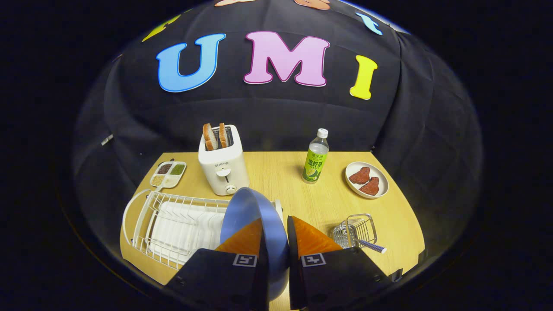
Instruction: Take the plate from the dish rack, then take the spoon from the basket and place it into the plate.
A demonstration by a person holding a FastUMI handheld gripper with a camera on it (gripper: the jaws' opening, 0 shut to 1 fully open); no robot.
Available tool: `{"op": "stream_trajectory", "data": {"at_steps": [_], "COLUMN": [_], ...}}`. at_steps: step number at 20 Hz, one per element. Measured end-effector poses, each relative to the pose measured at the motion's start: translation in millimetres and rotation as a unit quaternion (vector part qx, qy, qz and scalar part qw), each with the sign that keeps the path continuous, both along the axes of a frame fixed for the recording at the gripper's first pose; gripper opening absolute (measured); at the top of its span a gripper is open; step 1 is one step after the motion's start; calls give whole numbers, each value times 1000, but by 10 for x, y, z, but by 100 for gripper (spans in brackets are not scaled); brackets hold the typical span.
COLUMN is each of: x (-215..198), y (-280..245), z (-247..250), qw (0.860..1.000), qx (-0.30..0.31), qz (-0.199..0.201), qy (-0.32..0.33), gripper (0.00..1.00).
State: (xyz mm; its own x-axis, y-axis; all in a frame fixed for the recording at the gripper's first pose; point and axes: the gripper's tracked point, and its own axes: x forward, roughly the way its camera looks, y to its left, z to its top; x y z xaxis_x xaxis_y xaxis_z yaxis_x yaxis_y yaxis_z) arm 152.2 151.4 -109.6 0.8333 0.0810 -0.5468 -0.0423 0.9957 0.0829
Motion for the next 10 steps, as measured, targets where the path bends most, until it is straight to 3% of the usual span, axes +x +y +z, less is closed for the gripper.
{"op": "stream_trajectory", "data": {"at_steps": [6, 10], "x": [-466, -842], "y": [-569, -1029], "z": [166, 125], "qw": [998, 996], "qx": [48, 78], "qz": [38, 32], "qy": [-16, -7], "gripper": [22, 22]}}
